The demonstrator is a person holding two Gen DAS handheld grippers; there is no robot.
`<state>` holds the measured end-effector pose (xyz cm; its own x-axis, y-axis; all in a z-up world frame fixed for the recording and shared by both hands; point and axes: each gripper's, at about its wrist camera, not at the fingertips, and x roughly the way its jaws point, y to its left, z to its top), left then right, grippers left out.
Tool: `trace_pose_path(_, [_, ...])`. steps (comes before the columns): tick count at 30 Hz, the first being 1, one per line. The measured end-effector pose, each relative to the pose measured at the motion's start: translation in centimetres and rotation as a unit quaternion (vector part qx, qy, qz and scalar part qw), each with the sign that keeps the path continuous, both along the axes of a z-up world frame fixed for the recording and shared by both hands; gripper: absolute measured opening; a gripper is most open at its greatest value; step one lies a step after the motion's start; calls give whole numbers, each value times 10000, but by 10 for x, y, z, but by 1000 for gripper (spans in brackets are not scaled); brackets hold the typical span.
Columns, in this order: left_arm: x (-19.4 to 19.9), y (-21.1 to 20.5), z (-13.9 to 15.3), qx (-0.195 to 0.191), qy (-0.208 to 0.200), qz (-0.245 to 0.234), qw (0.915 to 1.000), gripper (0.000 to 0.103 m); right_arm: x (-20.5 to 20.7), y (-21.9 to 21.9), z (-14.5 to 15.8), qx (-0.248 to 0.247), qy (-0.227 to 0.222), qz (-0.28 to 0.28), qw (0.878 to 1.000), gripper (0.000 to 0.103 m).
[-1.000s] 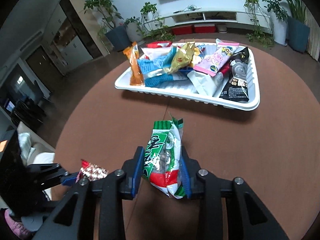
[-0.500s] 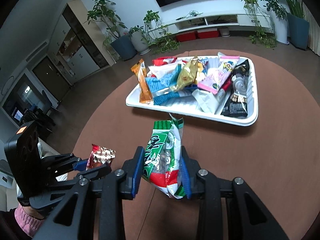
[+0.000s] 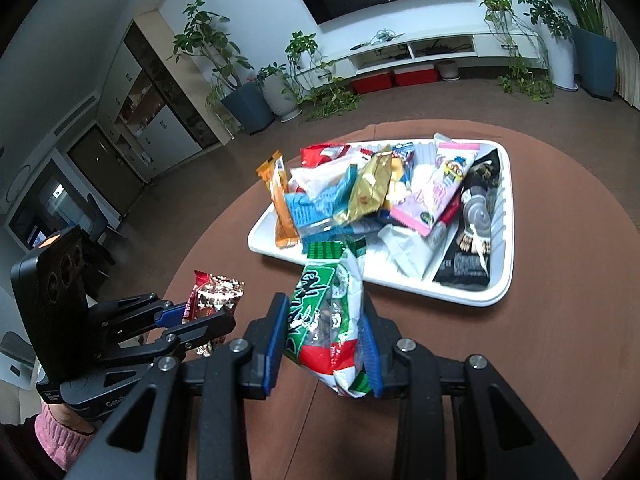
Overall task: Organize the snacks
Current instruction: 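Carry the chocolate packet into the tray while the right gripper carries the green packet there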
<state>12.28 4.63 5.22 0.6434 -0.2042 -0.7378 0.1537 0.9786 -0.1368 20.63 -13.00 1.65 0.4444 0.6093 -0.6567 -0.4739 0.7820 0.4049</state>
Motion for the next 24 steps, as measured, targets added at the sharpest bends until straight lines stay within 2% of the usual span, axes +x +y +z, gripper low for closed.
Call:
trace_pose_path(12, [53, 8, 20, -63, -81, -28, 9999, 18, 42, -1, 9, 43, -24, -106, 9999, 36])
trace_pose_path(24, [101, 10, 29, 51, -102, -75, 9999, 18, 84, 2, 10, 18, -37, -124, 9999, 36])
